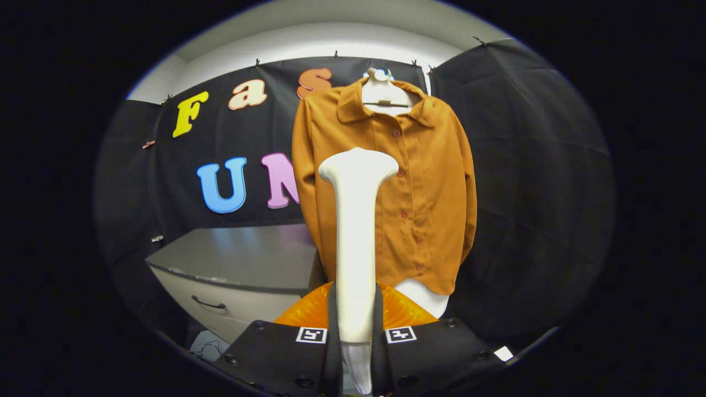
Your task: Iron the clothes twice with a garment steamer, once on the left side and once on the right side.
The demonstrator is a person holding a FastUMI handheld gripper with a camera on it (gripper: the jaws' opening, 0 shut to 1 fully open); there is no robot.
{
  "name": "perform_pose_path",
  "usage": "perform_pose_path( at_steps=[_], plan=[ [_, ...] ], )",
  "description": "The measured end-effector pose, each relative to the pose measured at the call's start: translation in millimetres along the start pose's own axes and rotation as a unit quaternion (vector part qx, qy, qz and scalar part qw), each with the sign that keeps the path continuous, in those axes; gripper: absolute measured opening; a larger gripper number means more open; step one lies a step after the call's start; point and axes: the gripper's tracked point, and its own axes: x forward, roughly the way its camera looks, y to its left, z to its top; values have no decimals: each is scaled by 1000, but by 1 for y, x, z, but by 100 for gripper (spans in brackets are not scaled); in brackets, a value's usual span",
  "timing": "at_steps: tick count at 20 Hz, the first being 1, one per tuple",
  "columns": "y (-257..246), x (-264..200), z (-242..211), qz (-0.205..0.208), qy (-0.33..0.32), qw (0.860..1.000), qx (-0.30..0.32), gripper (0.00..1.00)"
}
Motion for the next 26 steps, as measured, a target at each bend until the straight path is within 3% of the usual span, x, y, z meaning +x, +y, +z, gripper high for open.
perform_pose_path(
  at_steps=[7,14,20,26],
  plan=[
    [-13,1,95,-1,-81,997,3,23],
    [-64,22,139,-42,-120,992,8,24],
    [-114,52,128,-77,-112,991,13,23],
    [-139,92,83,-83,-62,994,25,24]
  ],
)
